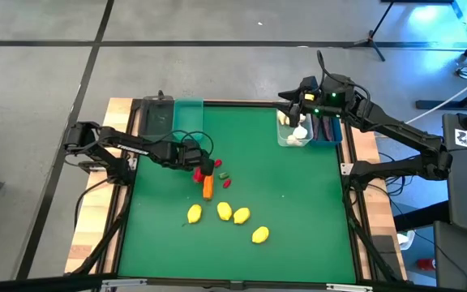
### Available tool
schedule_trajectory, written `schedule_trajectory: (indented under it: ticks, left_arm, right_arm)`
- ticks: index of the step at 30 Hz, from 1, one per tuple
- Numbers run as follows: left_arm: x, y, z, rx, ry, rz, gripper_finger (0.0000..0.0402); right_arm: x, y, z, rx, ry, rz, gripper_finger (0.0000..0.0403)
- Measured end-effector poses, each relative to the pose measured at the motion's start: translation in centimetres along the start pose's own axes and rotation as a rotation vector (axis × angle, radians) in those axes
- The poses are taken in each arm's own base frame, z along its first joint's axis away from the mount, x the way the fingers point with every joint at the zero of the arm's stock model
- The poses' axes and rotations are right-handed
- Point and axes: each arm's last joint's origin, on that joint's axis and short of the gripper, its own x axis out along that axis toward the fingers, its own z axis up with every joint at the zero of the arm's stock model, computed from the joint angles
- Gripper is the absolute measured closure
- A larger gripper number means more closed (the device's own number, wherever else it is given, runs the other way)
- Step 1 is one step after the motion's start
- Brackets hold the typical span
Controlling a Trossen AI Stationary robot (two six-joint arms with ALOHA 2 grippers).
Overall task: Sort produce into baskets
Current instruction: Put the red chilli pepper into the black bin
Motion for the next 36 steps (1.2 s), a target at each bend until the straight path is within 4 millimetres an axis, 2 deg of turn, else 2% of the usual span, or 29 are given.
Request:
schedule_trajectory:
  ticks: [8,36]
  left_arm:
    - [-0.08,-0.65,0.05,0.033,-0.020,-0.061,0.0057]
    - [-0.06,-0.58,0.01,0.096,-0.019,-0.052,0.0057]
  right_arm:
    - [0.00,0.00,0.00,0.001,0.000,0.000,0.0155]
    - [0.00,0.00,-0.01,0.004,0.001,0.000,0.0155]
